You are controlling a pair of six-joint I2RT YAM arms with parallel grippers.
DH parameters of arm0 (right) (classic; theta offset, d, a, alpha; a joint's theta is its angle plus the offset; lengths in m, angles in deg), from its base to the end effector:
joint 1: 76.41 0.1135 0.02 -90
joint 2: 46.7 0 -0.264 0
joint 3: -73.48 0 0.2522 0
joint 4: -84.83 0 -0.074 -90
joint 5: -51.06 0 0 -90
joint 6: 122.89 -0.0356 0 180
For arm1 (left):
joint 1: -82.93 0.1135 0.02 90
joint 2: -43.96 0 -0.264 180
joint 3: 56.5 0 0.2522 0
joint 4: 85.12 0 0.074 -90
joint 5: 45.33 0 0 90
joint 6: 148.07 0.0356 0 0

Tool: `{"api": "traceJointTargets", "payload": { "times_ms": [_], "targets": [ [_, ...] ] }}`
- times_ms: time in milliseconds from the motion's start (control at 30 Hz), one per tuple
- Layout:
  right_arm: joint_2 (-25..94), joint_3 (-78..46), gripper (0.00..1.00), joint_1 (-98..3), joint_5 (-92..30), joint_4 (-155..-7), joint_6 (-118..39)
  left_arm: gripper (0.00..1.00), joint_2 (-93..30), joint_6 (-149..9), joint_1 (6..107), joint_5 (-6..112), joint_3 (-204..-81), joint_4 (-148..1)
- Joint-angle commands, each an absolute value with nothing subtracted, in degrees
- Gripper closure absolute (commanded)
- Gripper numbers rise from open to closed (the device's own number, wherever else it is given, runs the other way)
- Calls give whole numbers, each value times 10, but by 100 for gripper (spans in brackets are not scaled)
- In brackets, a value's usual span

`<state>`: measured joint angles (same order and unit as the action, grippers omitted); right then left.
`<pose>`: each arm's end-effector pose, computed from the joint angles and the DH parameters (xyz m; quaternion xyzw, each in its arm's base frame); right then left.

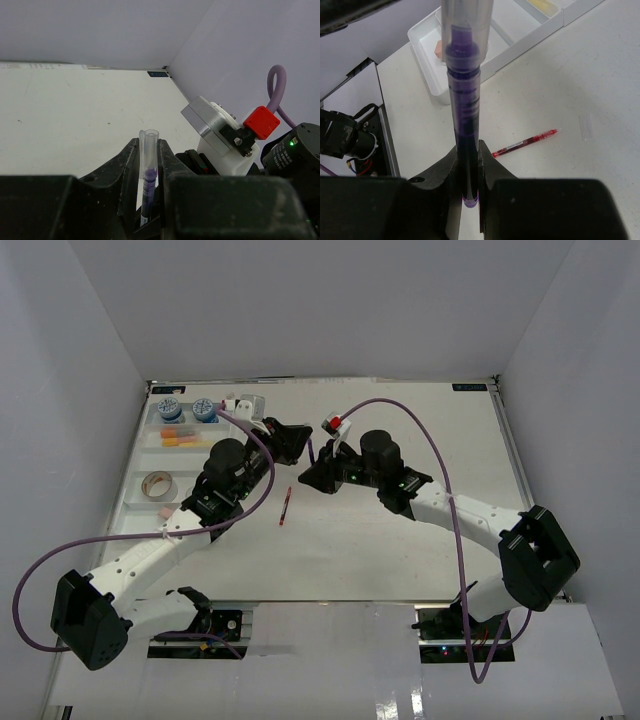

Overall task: Sort the stationery into containers
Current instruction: Close the pen cap on the pen.

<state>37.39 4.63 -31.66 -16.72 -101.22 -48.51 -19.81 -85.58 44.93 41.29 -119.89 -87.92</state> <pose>0.2332 0.2501 0.2927 -0.3088 0.6918 0.4466 0.4760 0.2101 -0.1615 0.3533 0.0420 0.6908 -0.3732 0.6179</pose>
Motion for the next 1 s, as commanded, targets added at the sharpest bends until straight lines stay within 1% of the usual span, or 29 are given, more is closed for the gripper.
{"api": "traceJointTargets", "payload": {
  "times_ms": [0, 67, 100, 200, 233, 267, 300, 400, 433, 500, 533, 633, 667, 767, 900, 967],
  "targets": [
    [350, 11, 92, -315, -179, -1048, -477, 84, -185, -841, 446, 427, -1183, -889],
    [349, 10, 92, -315, -183, -1049, -477, 81, -186, -840, 445, 427, -1180, -892],
    [349, 10, 92, -315, -183, -1051, -477, 77, -186, -839, 443, 428, -1178, -895],
    [349, 9, 92, -315, -184, -1051, -477, 71, -186, -839, 443, 429, -1177, -896],
    [349, 9, 92, -315, -183, -1052, -477, 66, -185, -839, 444, 429, -1177, -896],
    [349, 11, 92, -315, -183, -1052, -477, 63, -185, -839, 443, 428, -1177, -896],
    [349, 10, 92, -315, -183, -1052, -477, 56, -184, -839, 443, 426, -1176, -896],
    [349, 14, 92, -315, -185, -1051, -474, 44, -179, -839, 443, 420, -1175, -897],
    [349, 15, 92, -315, -185, -1051, -474, 37, -178, -839, 443, 419, -1175, -897],
    [350, 20, 92, -315, -185, -1051, -473, 31, -176, -839, 443, 419, -1175, -897],
    [351, 21, 92, -315, -185, -1051, -474, 27, -175, -840, 443, 419, -1175, -897],
    [351, 28, 92, -315, -189, -1051, -474, 19, -169, -842, 444, 422, -1175, -897],
    [351, 28, 92, -315, -191, -1051, -471, 14, -167, -841, 443, 424, -1175, -897],
    [350, 36, 92, -321, -192, -1051, -470, 9, -157, -838, 443, 428, -1179, -896],
    [343, 45, 92, -340, -182, -1044, -468, 10, -157, -824, 443, 446, -1197, -876],
    [337, 47, 92, -350, -161, -1043, -469, 10, -158, -822, 445, 473, -1204, -871]
  ]
}}
